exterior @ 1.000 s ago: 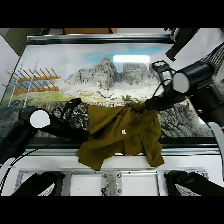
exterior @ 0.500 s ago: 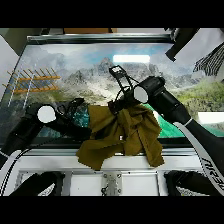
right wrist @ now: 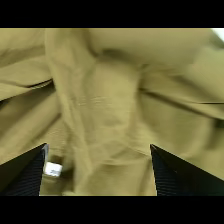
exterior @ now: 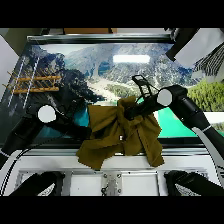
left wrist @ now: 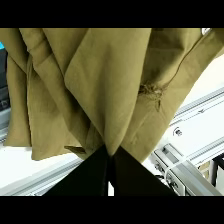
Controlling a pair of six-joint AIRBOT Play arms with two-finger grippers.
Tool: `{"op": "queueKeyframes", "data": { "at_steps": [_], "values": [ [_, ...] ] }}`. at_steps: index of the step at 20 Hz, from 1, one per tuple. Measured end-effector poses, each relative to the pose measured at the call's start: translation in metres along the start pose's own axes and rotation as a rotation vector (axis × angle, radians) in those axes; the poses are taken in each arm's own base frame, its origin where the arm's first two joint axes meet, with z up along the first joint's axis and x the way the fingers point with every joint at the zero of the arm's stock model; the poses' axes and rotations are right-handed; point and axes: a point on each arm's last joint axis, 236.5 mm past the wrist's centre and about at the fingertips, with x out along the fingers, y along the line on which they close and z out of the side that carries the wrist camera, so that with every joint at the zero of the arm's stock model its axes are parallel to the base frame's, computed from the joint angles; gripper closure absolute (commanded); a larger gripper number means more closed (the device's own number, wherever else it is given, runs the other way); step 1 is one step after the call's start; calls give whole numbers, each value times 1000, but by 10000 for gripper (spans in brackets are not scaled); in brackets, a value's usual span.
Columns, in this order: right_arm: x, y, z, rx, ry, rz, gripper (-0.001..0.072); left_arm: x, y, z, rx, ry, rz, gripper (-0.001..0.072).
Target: Fold the clothes and pants, and hang the long-sleeved shirts on hangers.
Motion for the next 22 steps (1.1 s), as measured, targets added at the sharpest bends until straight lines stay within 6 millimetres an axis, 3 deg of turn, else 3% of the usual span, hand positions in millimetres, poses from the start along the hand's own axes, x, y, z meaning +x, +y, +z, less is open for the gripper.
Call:
{"op": "queueKeyframes", "data": {
  "at_steps": [3,4,5,6,9,11,13,14,17,19,22],
  "values": [
    [30,1,-8,21,29,45,-5,0,0,1,0,-6,-1,695],
    [37,0,-9,24,36,51,96,0,0,1,0,-6,-1,695],
    [45,-1,-10,25,45,55,438,0,0,1,0,-6,-2,695],
    [50,-3,-11,24,50,52,690,0,0,2,0,-7,-2,695],
    [46,-18,-10,-17,55,-9,696,-5,0,5,-3,-29,-5,695],
    [16,-32,3,-63,20,-78,697,-28,-3,22,-10,-113,-16,695],
    [-39,-40,30,-94,-72,-146,696,-73,-15,52,0,-266,-49,695],
    [-76,-39,47,-99,-150,-173,696,-104,-28,68,13,-363,-80,695],
    [-208,-14,90,-99,-467,-205,697,-228,-91,104,119,-709,-223,695],
    [-299,14,101,-115,-701,-187,697,-315,-142,103,230,-936,-326,695],
    [-418,63,89,-161,-1029,-106,697,-429,-212,67,409,-1224,-487,695]
  ]
}}
